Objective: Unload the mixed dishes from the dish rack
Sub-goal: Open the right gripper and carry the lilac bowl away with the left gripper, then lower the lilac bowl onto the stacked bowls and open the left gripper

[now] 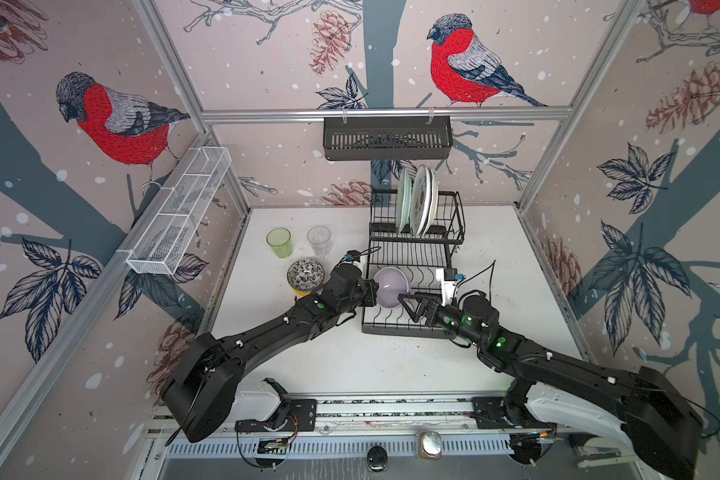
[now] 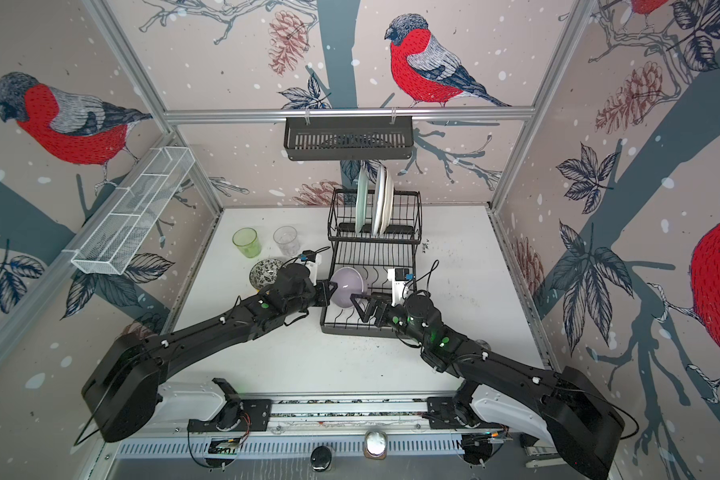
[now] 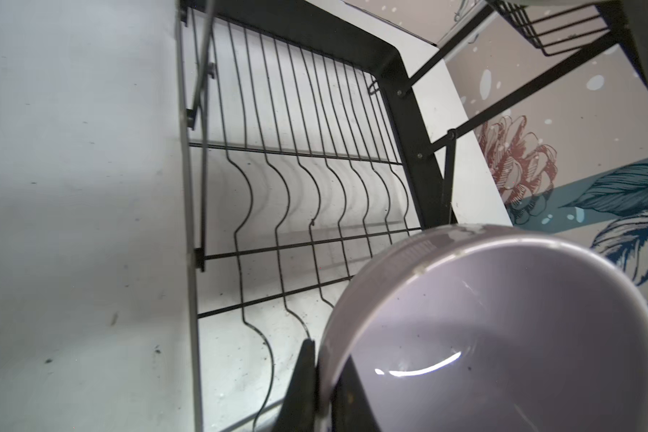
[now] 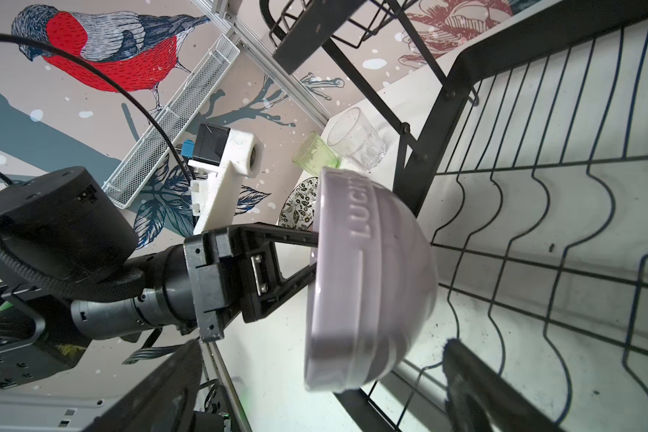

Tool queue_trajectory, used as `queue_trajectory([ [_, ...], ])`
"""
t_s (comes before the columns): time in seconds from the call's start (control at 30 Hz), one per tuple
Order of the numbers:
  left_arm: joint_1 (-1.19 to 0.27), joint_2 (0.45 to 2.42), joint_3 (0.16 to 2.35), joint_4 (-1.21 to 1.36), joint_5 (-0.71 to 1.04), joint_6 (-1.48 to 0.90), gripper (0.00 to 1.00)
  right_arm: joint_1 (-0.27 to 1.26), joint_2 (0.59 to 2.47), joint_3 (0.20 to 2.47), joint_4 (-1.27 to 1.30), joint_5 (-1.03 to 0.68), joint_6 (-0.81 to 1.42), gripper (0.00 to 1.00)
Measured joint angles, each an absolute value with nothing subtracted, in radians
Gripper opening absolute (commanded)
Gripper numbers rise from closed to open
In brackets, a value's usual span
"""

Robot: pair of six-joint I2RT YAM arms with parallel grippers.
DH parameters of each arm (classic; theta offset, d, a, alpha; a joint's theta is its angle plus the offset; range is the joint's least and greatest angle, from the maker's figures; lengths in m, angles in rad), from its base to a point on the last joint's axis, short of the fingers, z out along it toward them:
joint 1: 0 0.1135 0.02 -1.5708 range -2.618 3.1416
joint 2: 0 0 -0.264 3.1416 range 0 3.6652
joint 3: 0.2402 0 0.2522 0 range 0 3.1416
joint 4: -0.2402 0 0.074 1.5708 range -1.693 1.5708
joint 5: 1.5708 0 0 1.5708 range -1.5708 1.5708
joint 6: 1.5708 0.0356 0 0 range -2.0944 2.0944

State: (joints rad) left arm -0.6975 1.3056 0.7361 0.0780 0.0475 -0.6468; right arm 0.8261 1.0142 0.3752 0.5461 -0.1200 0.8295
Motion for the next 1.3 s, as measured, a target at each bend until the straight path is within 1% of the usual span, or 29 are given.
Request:
queue_trajectory([
  [0.1,-0.670,1.275,0.727,0.056,0.042,-0.646,0.00,0.826,1.016,0.387,0.521,-0.102,0.806,0.99],
  [0.23,-0.637,1.227,0.712,0.030,-0.007,-0.628,0.00,0.822,1.031,0.399,0.502,-0.092,0.777,0.99],
  [0.4,-0.594,1.171,0.705,-0.022,-0.052,-0.615,0.00,0.788,1.068,0.424,0.494,-0.093,0.742,0.99],
  [0.67,-0.398,1.068,0.707,-0.140,-0.081,-0.568,0.00,0.712,1.131,0.427,0.496,-0.182,0.709,0.99],
  [0.73,-0.325,1.054,0.712,-0.165,-0.079,-0.561,0.00,0.705,1.127,0.424,0.498,-0.195,0.706,0.99],
  [0.83,-0.214,1.057,0.728,-0.207,-0.085,-0.545,0.00,0.690,1.119,0.417,0.502,-0.207,0.703,0.99],
  [0.9,-0.175,1.063,0.741,-0.228,-0.078,-0.542,0.00,0.682,1.115,0.416,0.502,-0.210,0.703,0.99],
  [1.3,-0.049,1.195,0.826,-0.309,-0.088,-0.498,0.00,0.644,1.121,0.389,0.511,-0.233,0.705,0.99],
])
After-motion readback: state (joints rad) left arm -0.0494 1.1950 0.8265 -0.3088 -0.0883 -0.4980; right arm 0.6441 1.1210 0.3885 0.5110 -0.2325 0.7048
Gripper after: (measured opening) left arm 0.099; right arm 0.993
